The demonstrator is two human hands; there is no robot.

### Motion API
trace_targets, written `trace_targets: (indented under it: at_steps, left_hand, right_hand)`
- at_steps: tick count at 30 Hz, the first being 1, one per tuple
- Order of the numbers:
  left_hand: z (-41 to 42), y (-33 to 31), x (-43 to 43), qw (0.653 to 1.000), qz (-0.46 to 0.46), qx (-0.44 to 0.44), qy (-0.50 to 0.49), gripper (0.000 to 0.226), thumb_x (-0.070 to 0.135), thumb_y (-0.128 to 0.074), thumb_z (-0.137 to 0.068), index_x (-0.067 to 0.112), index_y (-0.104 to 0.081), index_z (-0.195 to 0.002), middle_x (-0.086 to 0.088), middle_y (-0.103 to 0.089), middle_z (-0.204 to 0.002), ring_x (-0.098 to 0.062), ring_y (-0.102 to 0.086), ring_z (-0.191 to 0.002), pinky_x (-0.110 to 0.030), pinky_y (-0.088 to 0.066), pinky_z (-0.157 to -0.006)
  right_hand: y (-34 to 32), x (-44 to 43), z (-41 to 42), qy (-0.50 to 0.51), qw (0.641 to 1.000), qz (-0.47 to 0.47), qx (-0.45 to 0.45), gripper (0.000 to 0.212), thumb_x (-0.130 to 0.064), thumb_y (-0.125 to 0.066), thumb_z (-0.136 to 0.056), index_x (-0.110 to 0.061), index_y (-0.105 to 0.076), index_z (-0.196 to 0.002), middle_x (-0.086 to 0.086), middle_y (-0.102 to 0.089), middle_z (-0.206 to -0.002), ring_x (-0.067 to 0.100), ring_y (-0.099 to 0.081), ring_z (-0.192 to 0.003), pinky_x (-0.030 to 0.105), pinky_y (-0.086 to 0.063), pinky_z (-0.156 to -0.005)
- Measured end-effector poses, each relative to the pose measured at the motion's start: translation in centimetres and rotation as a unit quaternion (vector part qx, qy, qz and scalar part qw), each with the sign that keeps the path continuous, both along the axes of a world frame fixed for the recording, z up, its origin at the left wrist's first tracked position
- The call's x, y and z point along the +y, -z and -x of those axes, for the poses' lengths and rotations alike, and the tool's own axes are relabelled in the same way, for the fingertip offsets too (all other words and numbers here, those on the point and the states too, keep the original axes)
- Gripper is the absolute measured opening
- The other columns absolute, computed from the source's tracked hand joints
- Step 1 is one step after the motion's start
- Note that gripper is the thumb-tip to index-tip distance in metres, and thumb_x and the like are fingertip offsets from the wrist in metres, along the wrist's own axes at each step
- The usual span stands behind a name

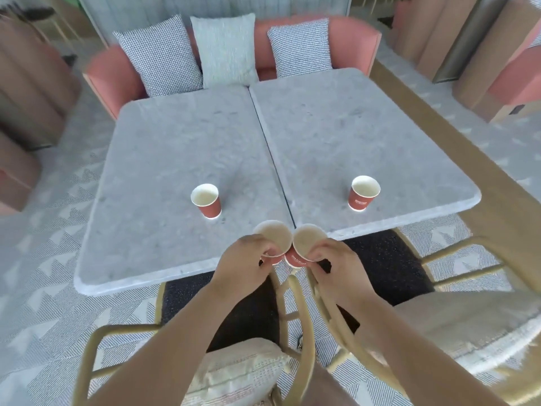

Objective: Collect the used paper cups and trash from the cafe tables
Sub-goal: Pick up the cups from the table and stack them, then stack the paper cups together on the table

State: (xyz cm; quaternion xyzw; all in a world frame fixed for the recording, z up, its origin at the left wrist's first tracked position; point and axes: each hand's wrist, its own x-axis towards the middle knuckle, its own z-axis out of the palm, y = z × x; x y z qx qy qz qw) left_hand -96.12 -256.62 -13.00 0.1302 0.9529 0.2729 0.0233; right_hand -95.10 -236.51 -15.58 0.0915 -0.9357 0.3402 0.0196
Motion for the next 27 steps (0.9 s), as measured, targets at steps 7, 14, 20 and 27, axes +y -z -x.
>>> trace_targets:
  at_steps: [7, 14, 20, 27]
  left_hand:
    - [3.5, 0.6, -1.5, 0.996, 0.024, -0.016, -0.079, 0.014, 0.021, -0.061, -0.082, 0.022, -0.067, -0.095, 0.007, -0.066, -0.1, -0.016, -0.058, -0.096, -0.033, -0.05, -0.083]
    - [7.6, -1.5, -4.7, 0.975, 0.008, 0.067, -0.211, 0.013, 0.008, -0.068, -0.076, 0.016, -0.068, -0.086, 0.002, -0.069, -0.091, -0.022, -0.062, -0.084, -0.031, -0.05, -0.065]
    - [10.1, -2.1, -6.9, 0.961, 0.012, 0.081, -0.266, 0.011, 0.01, -0.067, -0.075, 0.015, -0.069, -0.085, -0.001, -0.068, -0.089, -0.025, -0.062, -0.084, -0.034, -0.05, -0.069]
    - [12.4, -0.6, -9.9, 0.945, 0.032, 0.089, -0.312, 0.014, 0.006, -0.068, -0.074, 0.015, -0.068, -0.084, -0.002, -0.068, -0.088, -0.026, -0.061, -0.083, -0.033, -0.049, -0.066]
  right_hand:
    - [1.0, -0.2, 6.3, -0.065, 0.997, -0.012, -0.028, 0.006, -0.014, -0.069, -0.077, -0.017, -0.065, -0.08, -0.008, -0.063, -0.09, 0.009, -0.055, -0.085, 0.017, -0.046, -0.074]
    - [1.6, -1.2, 11.0, -0.103, 0.994, 0.0, -0.033, 0.01, -0.012, -0.068, -0.077, -0.019, -0.061, -0.078, -0.009, -0.061, -0.084, 0.009, -0.055, -0.082, 0.018, -0.044, -0.071]
    - [1.8, -3.6, 13.8, -0.128, 0.991, 0.021, -0.032, 0.01, -0.01, -0.067, -0.077, -0.018, -0.062, -0.078, -0.009, -0.06, -0.083, 0.006, -0.053, -0.081, 0.008, -0.036, -0.069]
    - [2.8, -6.0, 15.9, -0.152, 0.986, 0.034, -0.053, 0.006, -0.01, -0.065, -0.078, -0.015, -0.063, -0.079, -0.005, -0.062, -0.086, 0.008, -0.055, -0.085, 0.006, -0.036, -0.072]
